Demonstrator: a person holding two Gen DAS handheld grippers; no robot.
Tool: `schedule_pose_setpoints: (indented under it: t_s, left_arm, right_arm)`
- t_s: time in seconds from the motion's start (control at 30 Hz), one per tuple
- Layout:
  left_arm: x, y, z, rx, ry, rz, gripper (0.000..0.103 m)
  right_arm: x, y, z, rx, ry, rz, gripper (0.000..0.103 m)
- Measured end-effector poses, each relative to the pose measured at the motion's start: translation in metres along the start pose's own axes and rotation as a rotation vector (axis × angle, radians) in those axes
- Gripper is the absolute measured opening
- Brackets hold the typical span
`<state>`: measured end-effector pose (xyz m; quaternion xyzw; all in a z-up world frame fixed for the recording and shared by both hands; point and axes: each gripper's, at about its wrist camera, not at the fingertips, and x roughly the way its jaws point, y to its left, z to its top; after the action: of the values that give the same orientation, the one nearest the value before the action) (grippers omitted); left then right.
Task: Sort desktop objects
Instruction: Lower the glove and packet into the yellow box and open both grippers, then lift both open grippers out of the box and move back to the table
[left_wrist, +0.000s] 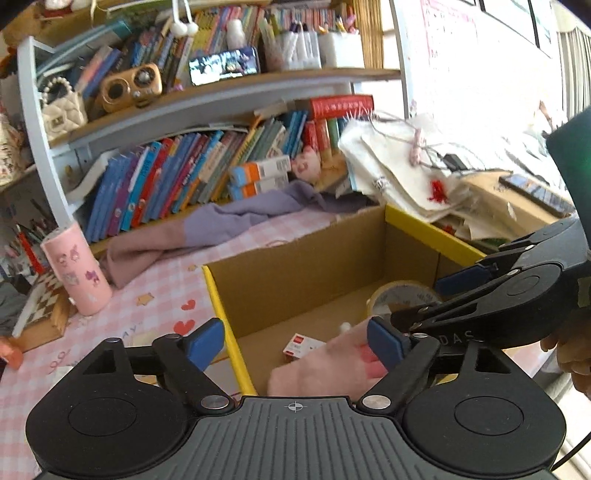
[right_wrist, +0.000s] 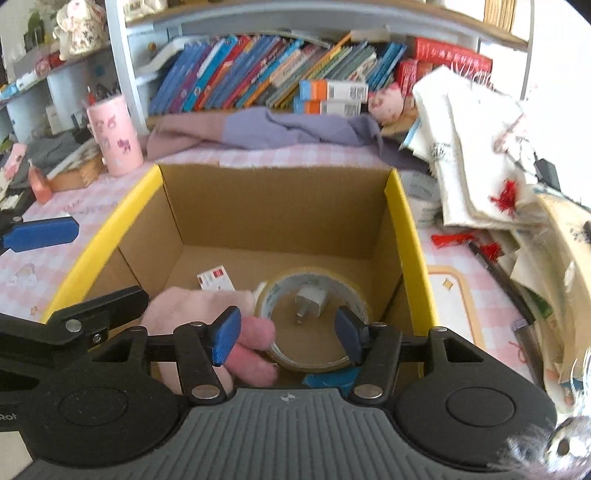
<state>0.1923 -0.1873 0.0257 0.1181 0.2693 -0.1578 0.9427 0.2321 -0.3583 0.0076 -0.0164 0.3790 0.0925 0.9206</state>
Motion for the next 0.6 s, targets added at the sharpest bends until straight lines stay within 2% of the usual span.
schedule_pose_setpoints:
  t_s: [0.13,0.27,0.6]
  left_arm:
    - [-0.014,0.004,-0.002,-0.026,-0.025,-0.001,0.090]
    - [-0.026,0.008,-0.007,-0.052,-0.039,-0.014,0.090]
    - [-0.049,0.015,-0.028,-0.086,-0.033,-0.070,0.091]
  right_arm:
    - [-0.020,0.004,-0.004,0.007,-0.077,-0.046,0.055]
    - [-0.036,0.004,-0.010,0.039,-0.116,-0.076,0.055]
    - [-0.066,0.016,-0.039,0.096,-0.131,-0.151,0.056]
